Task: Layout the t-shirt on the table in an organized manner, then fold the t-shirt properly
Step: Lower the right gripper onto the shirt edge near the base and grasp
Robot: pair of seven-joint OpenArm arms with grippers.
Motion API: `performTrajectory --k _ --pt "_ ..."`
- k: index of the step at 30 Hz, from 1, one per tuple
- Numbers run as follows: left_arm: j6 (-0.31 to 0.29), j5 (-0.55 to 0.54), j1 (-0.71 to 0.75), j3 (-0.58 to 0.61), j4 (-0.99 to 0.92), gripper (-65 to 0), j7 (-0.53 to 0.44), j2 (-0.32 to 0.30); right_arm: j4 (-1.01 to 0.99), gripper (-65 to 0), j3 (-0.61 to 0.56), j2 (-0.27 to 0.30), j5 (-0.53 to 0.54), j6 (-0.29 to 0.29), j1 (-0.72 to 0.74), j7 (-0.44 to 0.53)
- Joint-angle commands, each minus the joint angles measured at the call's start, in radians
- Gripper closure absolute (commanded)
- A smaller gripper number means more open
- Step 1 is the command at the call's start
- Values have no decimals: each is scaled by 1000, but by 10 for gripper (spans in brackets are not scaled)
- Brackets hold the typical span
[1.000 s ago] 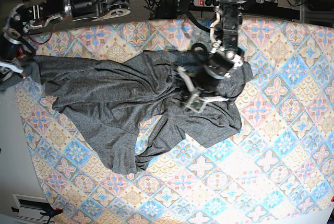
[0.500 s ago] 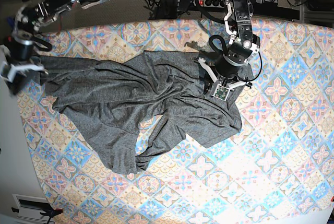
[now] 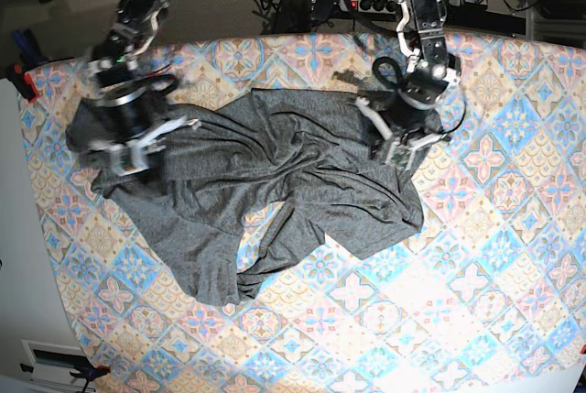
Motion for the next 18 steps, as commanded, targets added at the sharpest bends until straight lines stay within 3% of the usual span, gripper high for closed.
performTrajectory --k 1,8,18 --pt "-3 -11 -8 -25 39 -111 -23 -2 20 0 -49 6 23 -5 -22 31" --pt "-11 -11 3 -163 71 -111 -16 -7 18 0 -310 9 19 -5 -185 31" --pt "-11 -15 111 -200 123 -110 -24 -25 10 0 -528 9 14 -5 -192 23"
